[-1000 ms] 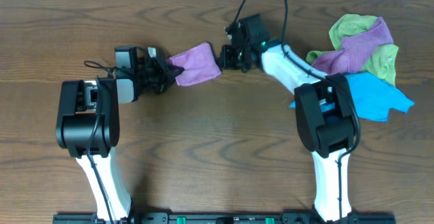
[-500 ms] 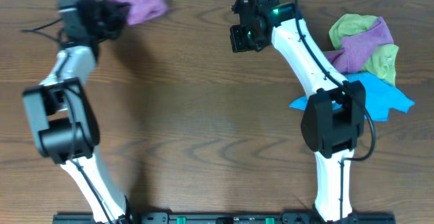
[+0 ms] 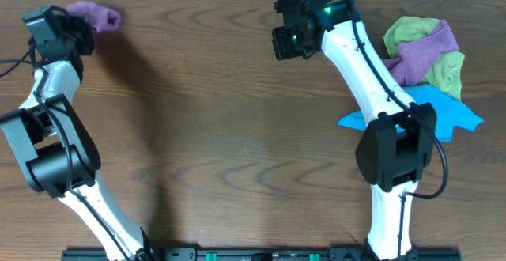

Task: Fold the cloth
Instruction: 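Set the towel down at the far left and open the left gripper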

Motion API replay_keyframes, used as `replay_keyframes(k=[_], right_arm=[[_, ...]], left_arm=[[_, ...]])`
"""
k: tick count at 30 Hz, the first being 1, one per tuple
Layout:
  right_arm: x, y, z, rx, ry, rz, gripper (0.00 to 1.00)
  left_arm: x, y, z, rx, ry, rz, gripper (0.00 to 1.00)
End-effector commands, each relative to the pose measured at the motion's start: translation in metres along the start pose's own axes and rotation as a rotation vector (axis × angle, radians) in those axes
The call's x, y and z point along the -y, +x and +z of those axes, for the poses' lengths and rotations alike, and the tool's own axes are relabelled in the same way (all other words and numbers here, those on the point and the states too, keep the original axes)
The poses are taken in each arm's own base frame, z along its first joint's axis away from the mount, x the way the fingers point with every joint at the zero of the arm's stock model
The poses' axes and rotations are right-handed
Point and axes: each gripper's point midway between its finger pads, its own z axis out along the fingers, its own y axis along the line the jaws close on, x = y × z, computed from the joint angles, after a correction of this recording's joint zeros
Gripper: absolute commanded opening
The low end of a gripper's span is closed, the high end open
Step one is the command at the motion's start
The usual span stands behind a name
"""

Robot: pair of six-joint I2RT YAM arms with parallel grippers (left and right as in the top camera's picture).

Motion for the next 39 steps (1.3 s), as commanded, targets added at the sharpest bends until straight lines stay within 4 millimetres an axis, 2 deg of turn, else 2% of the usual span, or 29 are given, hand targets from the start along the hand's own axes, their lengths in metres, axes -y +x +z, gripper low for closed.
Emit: replay_keyframes(k=[1, 6, 10, 13, 19, 24, 27, 28, 29, 31, 32, 39], right_arm=[[-0.018, -0.007, -0.013, 0.033, -0.009, -0.025, 0.01], [-0.031, -0.003, -0.01, 0.023, -0.016, -0.048, 0.01], [-0.037, 0.004, -0.009, -0.003, -0.019, -0.055, 0.01], [-0.038, 0.011, -0.009, -0.028, -0.017, -0.055, 0.01], [-0.04, 0.015, -0.009, -0.044, -0.017, -0.057, 0.01], [-0.04, 0.015, -0.009, -0.044, -0.017, -0.058, 0.01], [-0.041, 0.014, -0.009, -0.041, -0.018, -0.058, 0.01], [-0.041, 0.014, -0.009, -0.04, -0.018, -0.058, 0.01], [-0.041, 0.013, -0.009, -0.037, -0.018, -0.059, 0.01], [-0.041, 0.011, -0.009, -0.029, -0.02, -0.06, 0.01], [-0.041, 0.01, -0.009, -0.024, -0.021, -0.06, 0.01], [-0.042, 0.009, -0.009, -0.018, -0.021, -0.055, 0.01]], left_arm=[[0.019, 0.002, 0.007, 0.046, 0.072, -0.156, 0.05], [0.021, 0.025, 0.038, -0.052, 0.131, -0.207, 0.06], [0.024, 0.022, 0.056, -0.069, 0.152, -0.207, 0.06], [0.018, 0.016, 0.061, -0.042, 0.126, -0.222, 0.06], [-0.011, 0.022, 0.068, -0.067, 0.038, -0.278, 0.06], [-0.013, 0.022, 0.067, -0.092, 0.033, -0.258, 0.05], [-0.024, 0.017, 0.066, -0.082, -0.005, -0.272, 0.06], [-0.026, 0.014, 0.066, -0.078, -0.011, -0.262, 0.22], [-0.027, 0.013, 0.065, -0.077, -0.014, -0.243, 0.5], [-0.027, 0.012, 0.065, -0.082, -0.012, -0.219, 0.75], [-0.027, 0.012, 0.065, -0.085, -0.01, -0.203, 0.95], [-0.029, 0.016, 0.059, -0.175, -0.005, -0.139, 0.95]])
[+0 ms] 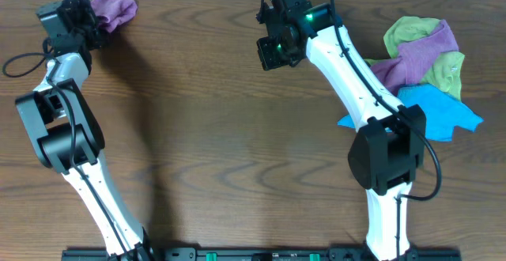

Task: Fold the cloth
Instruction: 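Set the towel down at the far left and open the left gripper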

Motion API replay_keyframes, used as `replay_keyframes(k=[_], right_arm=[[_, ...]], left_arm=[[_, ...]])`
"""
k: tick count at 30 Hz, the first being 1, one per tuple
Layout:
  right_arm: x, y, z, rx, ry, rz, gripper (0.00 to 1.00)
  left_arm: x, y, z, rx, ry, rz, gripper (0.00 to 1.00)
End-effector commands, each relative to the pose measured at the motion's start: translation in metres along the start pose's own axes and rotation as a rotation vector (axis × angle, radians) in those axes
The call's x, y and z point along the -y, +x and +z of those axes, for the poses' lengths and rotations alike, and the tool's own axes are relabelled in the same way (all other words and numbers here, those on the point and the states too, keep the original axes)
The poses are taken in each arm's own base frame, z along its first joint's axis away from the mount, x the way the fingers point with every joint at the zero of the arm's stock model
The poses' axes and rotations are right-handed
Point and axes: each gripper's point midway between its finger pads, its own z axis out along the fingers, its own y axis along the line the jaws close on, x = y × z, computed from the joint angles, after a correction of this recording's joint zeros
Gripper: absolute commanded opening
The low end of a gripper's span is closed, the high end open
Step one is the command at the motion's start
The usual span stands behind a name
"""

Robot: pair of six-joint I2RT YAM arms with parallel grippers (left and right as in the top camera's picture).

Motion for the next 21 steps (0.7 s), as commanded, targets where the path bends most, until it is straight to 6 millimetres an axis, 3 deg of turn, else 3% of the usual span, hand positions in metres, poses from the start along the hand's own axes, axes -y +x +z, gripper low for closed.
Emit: replay_keyframes(k=[1, 8, 12, 17, 21], right_arm=[[-0.008, -0.009, -0.014, 0.041, 0.001, -0.005, 0.01], [-0.008, -0.014, -0.015, 0.061, -0.002, -0.01, 0.01], [-0.009, -0.015, -0.015, 0.067, -0.003, -0.011, 0.01], [-0.009, -0.015, -0.015, 0.066, -0.003, -0.011, 0.01], [-0.009, -0.015, -0.015, 0.065, -0.003, -0.011, 0.01]], left_arm=[[-0.005, 0.003, 0.0, -0.088, -0.011, 0.06, 0.95], [-0.048, 0.009, -0.015, -0.208, -0.177, 0.025, 0.95], [-0.063, 0.012, -0.025, -0.239, -0.249, 0.064, 0.95], [-0.047, 0.015, -0.041, -0.248, -0.246, 0.244, 0.95], [-0.039, 0.013, -0.074, -0.199, -0.343, 0.403, 0.95]])
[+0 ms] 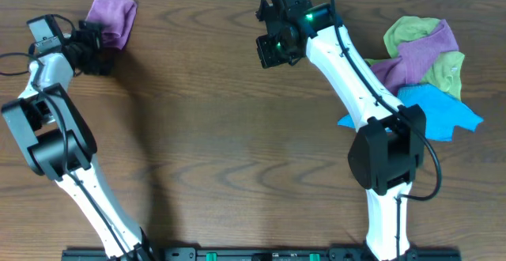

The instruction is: Fold the cloth

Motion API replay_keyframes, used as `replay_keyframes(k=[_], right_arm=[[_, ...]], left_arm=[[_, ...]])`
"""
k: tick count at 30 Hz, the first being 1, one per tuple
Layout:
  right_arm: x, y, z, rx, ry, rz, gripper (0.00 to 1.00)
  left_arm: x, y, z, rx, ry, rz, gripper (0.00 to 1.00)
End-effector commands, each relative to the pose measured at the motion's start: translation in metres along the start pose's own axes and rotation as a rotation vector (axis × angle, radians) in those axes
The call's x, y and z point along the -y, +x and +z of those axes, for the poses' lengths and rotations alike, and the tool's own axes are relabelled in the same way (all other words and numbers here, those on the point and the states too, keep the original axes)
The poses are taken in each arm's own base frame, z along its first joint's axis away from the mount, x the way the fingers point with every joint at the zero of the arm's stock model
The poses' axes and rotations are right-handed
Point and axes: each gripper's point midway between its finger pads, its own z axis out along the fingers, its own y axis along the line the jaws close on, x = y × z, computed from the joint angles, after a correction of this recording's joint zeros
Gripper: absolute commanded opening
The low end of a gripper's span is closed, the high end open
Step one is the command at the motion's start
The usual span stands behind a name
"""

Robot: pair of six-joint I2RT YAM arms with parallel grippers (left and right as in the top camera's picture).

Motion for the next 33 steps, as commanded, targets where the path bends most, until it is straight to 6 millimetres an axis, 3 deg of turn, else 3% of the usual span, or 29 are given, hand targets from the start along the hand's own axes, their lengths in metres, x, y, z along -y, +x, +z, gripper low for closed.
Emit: replay_keyframes(k=[1, 3, 6, 8, 10, 12, 16, 19, 21, 25, 26, 29, 31, 33], right_arm=[[-0.008, -0.009, -0.015, 0.04, -0.001, -0.011, 0.01], [-0.008, -0.01, -0.018, 0.047, -0.001, -0.011, 0.05], [-0.006, -0.013, -0.028, 0.066, 0.007, -0.013, 0.33], [-0.001, -0.017, -0.042, 0.093, 0.032, -0.016, 0.59], [0.013, -0.021, -0.068, 0.133, 0.098, -0.008, 0.82], [0.024, -0.023, -0.1, 0.174, 0.145, -0.043, 0.93], [0.044, -0.01, -0.164, 0.218, 0.243, -0.036, 0.95], [0.056, 0.016, -0.207, 0.208, 0.323, -0.013, 0.87], [0.05, 0.034, -0.233, 0.213, 0.324, -0.012, 0.8], [0.039, 0.068, -0.295, 0.351, 0.353, -0.019, 0.8], [0.037, 0.079, -0.305, 0.391, 0.348, -0.018, 0.8], [0.039, 0.116, -0.312, 0.48, 0.361, -0.024, 0.82], [0.043, 0.142, -0.299, 0.512, 0.359, -0.024, 0.85], [0.044, 0.171, -0.273, 0.527, 0.323, -0.028, 0.9]], left_arm=[[0.026, -0.004, -0.044, 0.109, -0.027, 0.256, 0.96], [0.035, 0.006, -0.071, 0.127, -0.058, 0.356, 0.95], [0.048, 0.023, -0.112, 0.163, -0.111, 0.499, 0.95], [0.055, 0.035, -0.136, 0.191, -0.151, 0.626, 0.95], [0.065, 0.055, -0.161, 0.189, -0.164, 0.795, 0.95], [0.075, 0.083, -0.183, 0.162, -0.147, 0.941, 0.96], [0.088, 0.136, -0.214, 0.139, -0.131, 1.086, 0.95], [0.094, 0.179, -0.237, 0.145, -0.13, 1.183, 0.95], [0.092, 0.211, -0.259, 0.193, -0.175, 1.26, 0.95], [0.086, 0.281, -0.31, 0.259, -0.143, 1.433, 0.95], [0.082, 0.291, -0.32, 0.276, -0.135, 1.46, 0.95], [0.057, 0.308, -0.328, 0.262, -0.112, 1.483, 0.96], [0.033, 0.308, -0.321, 0.234, -0.129, 1.46, 0.95], [0.002, 0.303, -0.306, 0.206, -0.163, 1.426, 0.95]])
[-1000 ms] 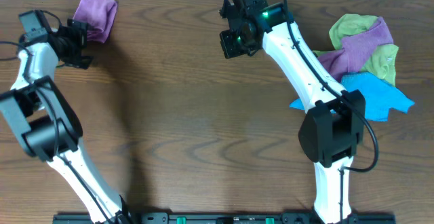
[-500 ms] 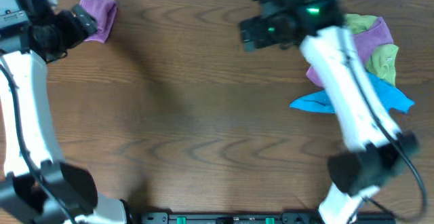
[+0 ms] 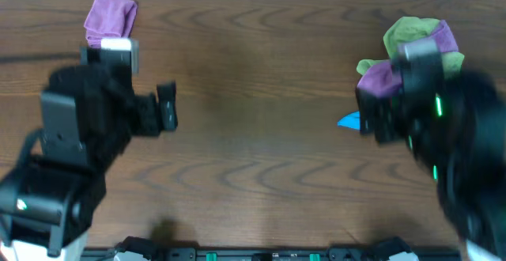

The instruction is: Fold the cloth

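A folded purple cloth point(image 3: 111, 17) lies at the table's far left corner, free of both arms. Both arms are pulled back toward the front and loom large and blurred in the overhead view. My left gripper point(image 3: 166, 107) points right over the left half of the table, its fingers apart and holding nothing. My right gripper point(image 3: 371, 119) sits in front of the cloth pile, and its jaws are too blurred to read.
A pile of loose cloths lies at the far right: a green cloth point(image 3: 405, 30), a purple cloth point(image 3: 378, 76) and a blue cloth point(image 3: 349, 121) that is mostly hidden by the right arm. The brown wooden table point(image 3: 261, 95) shows between the arms.
Both arms have pulled back from the far edge toward the front and now stand high near the camera. The purple cloth stays folded at the far left corner, with nothing touching it.
My left gripper was at a bunched purple cloth in the far left corner, with the right arm reaching over the back middle. The cloth then lay flatter and squarer beside the left gripper. Now both arms are back near the front and the cloth lies alone.
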Motion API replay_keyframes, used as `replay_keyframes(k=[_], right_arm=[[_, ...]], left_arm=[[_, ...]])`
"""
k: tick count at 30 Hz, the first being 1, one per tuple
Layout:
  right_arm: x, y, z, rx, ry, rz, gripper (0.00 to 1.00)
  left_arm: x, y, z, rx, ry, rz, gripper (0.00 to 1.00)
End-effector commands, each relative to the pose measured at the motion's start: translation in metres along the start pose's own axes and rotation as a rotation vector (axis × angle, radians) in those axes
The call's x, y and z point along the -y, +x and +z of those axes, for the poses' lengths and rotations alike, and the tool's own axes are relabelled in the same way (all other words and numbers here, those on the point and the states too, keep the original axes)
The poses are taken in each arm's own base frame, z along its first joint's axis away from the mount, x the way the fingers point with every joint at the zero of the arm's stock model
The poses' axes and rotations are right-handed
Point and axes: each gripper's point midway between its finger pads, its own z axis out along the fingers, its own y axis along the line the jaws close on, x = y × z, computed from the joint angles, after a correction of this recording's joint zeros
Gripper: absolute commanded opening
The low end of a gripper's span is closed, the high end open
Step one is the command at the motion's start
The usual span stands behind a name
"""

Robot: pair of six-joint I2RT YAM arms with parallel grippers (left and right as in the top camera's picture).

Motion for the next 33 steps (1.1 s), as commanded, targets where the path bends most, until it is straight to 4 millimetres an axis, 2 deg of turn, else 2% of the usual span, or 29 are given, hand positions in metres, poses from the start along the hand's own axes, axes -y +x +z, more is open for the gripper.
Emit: replay_keyframes(k=[1, 2, 4, 9, 21, 28, 31, 33], right_arm=[[-0.006, 0.067, 0.023, -0.068, -0.028, 0.007, 0.94], [-0.006, 0.083, 0.026, -0.063, -0.032, 0.04, 0.96], [-0.006, 0.094, 0.027, -0.038, -0.033, 0.079, 0.99], [-0.002, 0.081, 0.019, 0.054, -0.021, 0.099, 0.99], [-0.002, 0.115, 0.02, -0.085, -0.013, 0.083, 0.99], [-0.001, 0.127, 0.018, -0.133, -0.009, 0.077, 0.99], [-0.001, 0.127, 0.018, -0.135, -0.008, 0.077, 0.99], [-0.001, 0.127, 0.018, -0.135, -0.009, 0.077, 0.99]], left_arm=[[-0.015, 0.053, 0.034, -0.115, -0.073, -0.048, 0.95], [-0.014, 0.065, 0.04, -0.123, -0.059, -0.069, 0.95], [-0.005, 0.074, 0.047, -0.107, 0.006, -0.084, 0.95], [0.007, 0.056, 0.044, -0.015, 0.078, -0.09, 0.95], [0.013, 0.06, 0.044, -0.038, 0.113, -0.14, 0.96], [0.012, 0.066, 0.044, -0.062, 0.106, -0.138, 0.95], [0.006, 0.075, 0.044, -0.096, 0.073, -0.135, 0.95], [0.002, 0.074, 0.044, -0.091, 0.047, -0.135, 0.95]])
